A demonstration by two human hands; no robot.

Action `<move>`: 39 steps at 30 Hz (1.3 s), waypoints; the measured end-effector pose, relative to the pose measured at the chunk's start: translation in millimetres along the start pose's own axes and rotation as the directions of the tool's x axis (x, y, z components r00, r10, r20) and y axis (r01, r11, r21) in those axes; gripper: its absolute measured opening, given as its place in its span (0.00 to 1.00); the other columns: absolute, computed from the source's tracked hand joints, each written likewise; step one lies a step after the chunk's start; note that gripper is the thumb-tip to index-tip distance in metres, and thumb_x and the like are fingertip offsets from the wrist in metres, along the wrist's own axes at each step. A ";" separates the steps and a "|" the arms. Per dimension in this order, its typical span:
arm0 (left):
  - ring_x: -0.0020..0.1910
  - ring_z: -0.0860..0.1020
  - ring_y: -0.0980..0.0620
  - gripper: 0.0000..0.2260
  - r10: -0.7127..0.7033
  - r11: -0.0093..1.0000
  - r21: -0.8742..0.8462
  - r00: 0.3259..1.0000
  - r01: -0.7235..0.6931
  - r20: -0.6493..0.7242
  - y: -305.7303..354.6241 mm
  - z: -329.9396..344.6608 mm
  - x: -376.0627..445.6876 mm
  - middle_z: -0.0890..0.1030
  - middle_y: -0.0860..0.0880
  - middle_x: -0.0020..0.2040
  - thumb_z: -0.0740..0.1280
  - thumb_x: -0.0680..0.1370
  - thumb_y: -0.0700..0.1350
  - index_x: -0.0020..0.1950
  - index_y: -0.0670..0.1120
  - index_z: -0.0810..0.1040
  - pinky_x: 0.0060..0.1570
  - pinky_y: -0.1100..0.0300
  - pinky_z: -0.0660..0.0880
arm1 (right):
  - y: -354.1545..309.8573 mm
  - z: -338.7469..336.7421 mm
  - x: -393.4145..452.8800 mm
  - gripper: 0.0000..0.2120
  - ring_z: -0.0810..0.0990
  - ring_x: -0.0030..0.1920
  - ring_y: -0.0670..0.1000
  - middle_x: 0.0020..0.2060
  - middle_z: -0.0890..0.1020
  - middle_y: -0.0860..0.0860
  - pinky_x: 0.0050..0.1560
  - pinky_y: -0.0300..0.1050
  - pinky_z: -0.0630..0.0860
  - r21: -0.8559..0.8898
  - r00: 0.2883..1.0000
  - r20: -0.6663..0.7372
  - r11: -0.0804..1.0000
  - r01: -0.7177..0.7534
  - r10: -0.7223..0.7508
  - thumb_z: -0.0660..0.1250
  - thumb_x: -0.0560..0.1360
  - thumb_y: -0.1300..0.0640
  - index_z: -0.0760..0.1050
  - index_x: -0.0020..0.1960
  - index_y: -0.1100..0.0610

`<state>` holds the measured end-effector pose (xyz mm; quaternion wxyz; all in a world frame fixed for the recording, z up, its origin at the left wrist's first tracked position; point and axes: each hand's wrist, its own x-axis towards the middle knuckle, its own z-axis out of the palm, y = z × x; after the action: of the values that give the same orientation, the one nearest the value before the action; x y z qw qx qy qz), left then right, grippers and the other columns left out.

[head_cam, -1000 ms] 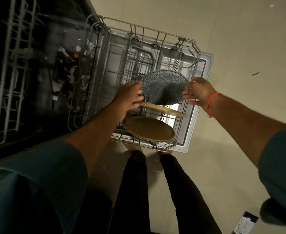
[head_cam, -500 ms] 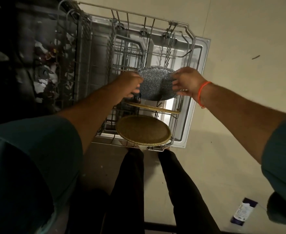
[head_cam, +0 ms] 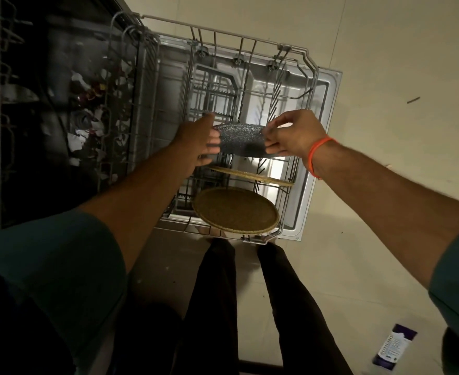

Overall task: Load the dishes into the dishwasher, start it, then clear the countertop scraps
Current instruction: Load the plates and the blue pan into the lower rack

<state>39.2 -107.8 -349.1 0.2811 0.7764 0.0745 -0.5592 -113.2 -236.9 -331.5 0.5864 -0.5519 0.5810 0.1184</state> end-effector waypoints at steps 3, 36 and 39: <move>0.47 0.84 0.52 0.23 -0.068 0.997 -0.043 0.998 0.067 -0.016 3.2 -8.4 -7.7 0.86 0.49 0.48 0.62 0.81 0.65 0.51 0.46 0.81 0.45 0.57 0.79 | -6.7 -4.1 -17.4 0.07 0.87 0.35 0.48 0.39 0.87 0.54 0.34 0.38 0.81 -0.023 0.998 -0.029 0.998 0.056 -0.057 0.75 0.75 0.58 0.82 0.52 0.59; 0.45 0.78 0.53 0.10 0.185 0.978 -0.073 0.975 -0.195 -0.122 -18.6 -14.9 -23.7 0.79 0.49 0.50 0.64 0.82 0.39 0.62 0.48 0.78 0.41 0.60 0.75 | -19.4 -14.9 -18.8 0.17 0.81 0.57 0.62 0.55 0.84 0.58 0.62 0.61 0.77 -0.795 0.796 0.098 0.434 0.424 -0.597 0.68 0.78 0.62 0.77 0.66 0.52; 0.51 0.76 0.50 0.11 0.264 0.964 0.034 0.962 -0.262 -0.064 -17.8 -7.1 -23.0 0.78 0.46 0.56 0.63 0.82 0.38 0.60 0.52 0.76 0.50 0.54 0.74 | -9.4 -10.3 -17.3 0.15 0.82 0.56 0.61 0.53 0.85 0.58 0.63 0.59 0.76 -0.796 0.795 0.103 0.431 0.426 -0.597 0.66 0.80 0.61 0.77 0.66 0.53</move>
<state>29.1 -84.8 -332.9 0.3404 0.8015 -0.0267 -0.4910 -116.6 -239.7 -309.8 0.2302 -0.9091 0.3254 0.1215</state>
